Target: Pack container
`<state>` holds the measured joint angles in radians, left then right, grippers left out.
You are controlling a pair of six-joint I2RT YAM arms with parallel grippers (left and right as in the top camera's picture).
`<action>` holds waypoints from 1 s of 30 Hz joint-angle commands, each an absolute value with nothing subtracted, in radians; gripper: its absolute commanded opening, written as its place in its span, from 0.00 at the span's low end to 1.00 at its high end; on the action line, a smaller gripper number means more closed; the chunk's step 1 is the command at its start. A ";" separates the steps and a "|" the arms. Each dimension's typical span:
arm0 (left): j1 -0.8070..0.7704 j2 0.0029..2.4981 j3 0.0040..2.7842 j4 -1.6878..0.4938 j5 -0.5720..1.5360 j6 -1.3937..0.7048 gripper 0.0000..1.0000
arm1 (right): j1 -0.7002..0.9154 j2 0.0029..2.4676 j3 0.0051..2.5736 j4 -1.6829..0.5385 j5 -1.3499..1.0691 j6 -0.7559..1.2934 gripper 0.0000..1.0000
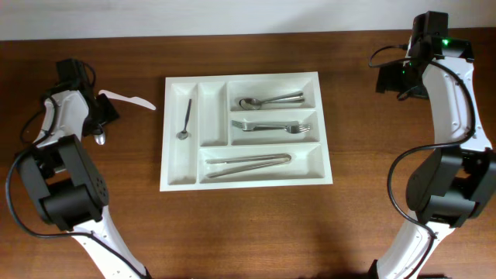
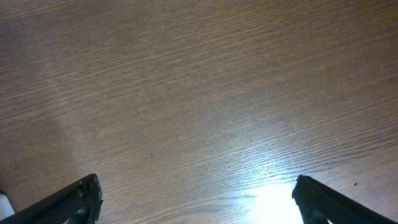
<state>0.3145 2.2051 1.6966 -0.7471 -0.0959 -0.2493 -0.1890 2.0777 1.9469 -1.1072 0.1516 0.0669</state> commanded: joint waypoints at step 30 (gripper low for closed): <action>0.385 2.286 1.699 -0.727 0.076 -0.074 0.39 | -0.184 2.058 1.956 -1.108 0.150 0.060 0.99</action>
<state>0.3820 2.2578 1.6978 -0.7208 0.0521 -0.0895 -0.1890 2.0777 1.9469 -1.1076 0.1516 0.0666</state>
